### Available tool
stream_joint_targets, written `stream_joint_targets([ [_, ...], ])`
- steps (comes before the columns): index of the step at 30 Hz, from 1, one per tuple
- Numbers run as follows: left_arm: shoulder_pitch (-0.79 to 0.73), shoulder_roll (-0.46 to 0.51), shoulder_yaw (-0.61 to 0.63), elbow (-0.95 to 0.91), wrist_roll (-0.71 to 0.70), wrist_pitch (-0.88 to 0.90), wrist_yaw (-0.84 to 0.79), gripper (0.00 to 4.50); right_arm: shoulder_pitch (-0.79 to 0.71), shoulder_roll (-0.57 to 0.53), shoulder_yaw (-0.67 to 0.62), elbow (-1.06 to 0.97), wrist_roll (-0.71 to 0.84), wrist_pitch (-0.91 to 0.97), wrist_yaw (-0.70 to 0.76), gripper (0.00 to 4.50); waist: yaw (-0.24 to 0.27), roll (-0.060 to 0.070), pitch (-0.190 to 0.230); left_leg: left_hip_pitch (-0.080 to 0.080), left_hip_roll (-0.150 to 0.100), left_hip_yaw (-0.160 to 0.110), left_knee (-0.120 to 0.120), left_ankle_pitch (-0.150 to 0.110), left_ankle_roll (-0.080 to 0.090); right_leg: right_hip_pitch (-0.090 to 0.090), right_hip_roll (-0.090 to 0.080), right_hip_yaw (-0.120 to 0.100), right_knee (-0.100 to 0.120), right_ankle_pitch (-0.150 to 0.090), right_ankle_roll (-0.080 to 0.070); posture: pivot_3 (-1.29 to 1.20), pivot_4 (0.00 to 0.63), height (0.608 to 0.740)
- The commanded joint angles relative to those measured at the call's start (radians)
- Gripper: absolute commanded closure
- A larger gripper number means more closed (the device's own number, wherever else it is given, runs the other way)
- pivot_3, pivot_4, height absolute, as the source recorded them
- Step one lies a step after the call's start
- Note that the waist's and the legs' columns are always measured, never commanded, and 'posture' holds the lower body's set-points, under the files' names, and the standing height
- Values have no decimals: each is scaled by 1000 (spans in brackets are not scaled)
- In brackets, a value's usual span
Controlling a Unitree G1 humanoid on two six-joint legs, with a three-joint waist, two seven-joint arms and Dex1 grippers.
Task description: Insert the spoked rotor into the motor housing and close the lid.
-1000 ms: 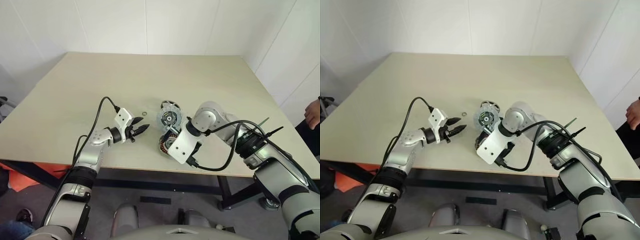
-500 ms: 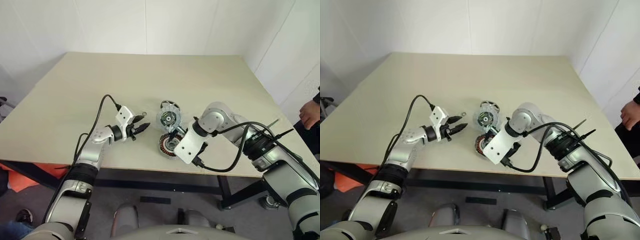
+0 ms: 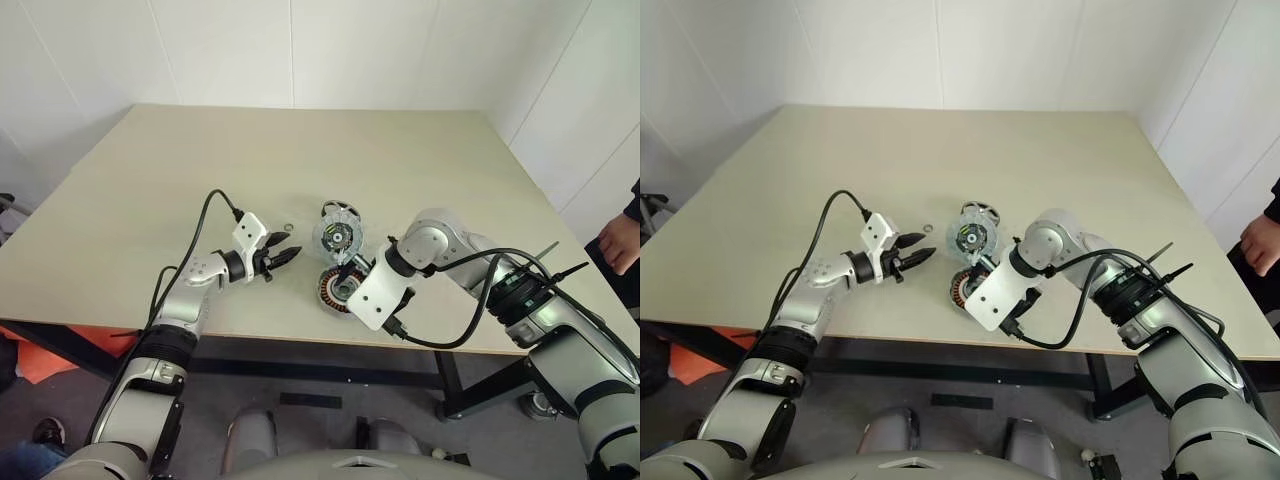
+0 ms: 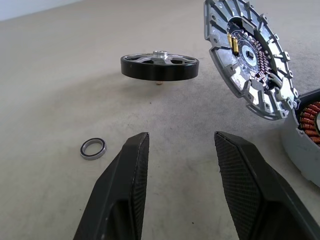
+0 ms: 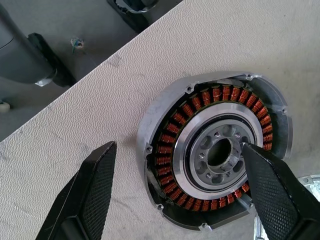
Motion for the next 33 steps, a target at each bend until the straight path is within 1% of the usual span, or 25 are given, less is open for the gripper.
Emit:
stream_joint_targets([
  [1,-28,5,3,-13,1,-18,-5,2357,4,-37,-40,-11,28,-34,-3,26,2,0,0,0,0,0,0,0,0,0,0,0,0,0,0,0,0,740],
  [5,-31,4,1,-7,2,-20,-7,2357,12,-75,-49,42,39,-95,-17,26,1,0,0,0,-1,0,0,0,0,0,0,0,-1,0,0,0,0,740],
  [9,-34,4,1,-3,3,-22,-9,2357,4,-89,-55,85,45,-132,-27,26,0,0,0,0,0,0,0,0,0,0,0,0,0,0,0,0,0,740],
  [15,-38,3,0,2,3,-23,-10,2357,1,-83,-54,123,40,-157,-36,26,1,0,0,0,-1,0,1,0,0,1,0,0,0,0,0,0,0,740],
  [33,-29,6,8,1,1,-24,4,2357,-13,-53,-40,151,31,-190,-43,26,0,0,0,0,0,0,1,0,0,1,0,0,0,0,0,0,0,740],
])
